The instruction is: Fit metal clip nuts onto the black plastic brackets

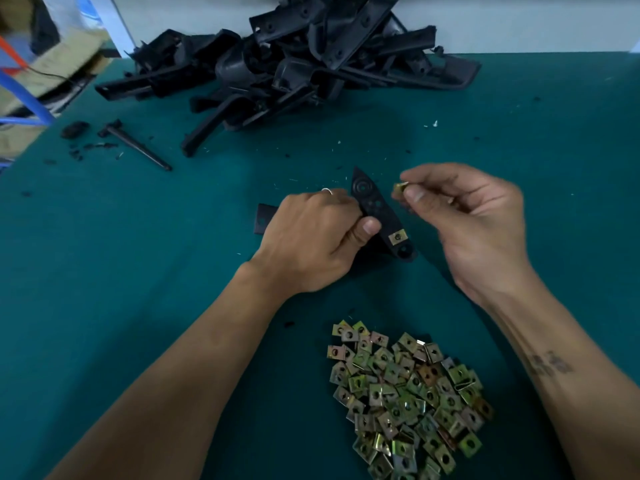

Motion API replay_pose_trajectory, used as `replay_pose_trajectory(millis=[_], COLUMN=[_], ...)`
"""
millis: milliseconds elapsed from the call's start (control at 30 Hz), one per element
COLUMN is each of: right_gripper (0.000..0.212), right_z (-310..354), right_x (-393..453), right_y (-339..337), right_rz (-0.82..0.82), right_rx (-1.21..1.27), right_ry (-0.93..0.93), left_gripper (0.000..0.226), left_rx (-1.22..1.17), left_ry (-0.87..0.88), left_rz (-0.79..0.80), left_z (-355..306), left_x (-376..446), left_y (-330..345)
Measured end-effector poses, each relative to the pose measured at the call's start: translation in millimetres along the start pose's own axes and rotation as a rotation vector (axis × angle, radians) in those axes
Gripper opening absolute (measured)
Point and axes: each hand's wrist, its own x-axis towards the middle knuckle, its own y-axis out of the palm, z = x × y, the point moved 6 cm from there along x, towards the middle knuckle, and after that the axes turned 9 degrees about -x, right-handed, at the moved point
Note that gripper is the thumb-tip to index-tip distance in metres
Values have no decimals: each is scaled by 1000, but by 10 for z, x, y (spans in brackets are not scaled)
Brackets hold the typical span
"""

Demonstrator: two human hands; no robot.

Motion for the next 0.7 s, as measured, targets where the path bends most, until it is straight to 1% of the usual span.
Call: replay_pose_trajectory(millis=[100, 233, 400, 467, 567, 633, 700], right_gripper=[25, 19, 17, 17, 18, 19, 19], right_z=[20, -16, -24, -31, -52, -45, -18], right_x=[-18, -27, -46, -65, -111, -126, -129], right_y=[80, 73, 71, 100, 156, 174, 175], right_rz=[39, -17, -74, -97, -185, -214, -202], right_rx=[-66, -57, 4, 31, 96, 73, -7], right_ry=[-23, 31, 81, 101, 134, 129, 93], left_gripper=[40, 35, 37, 42, 50, 48, 47], left_rx=[-2, -8, 18, 33, 68, 70, 74], left_ry=[15, -1, -1, 4, -16, -36, -39], left_rz=[20, 23, 4, -3, 15, 38, 41], left_z=[4, 28, 31, 23, 30, 46, 49], left_x=[12, 13, 3, 3, 10, 10, 6], left_y=[26, 44, 31, 23, 32, 43, 40])
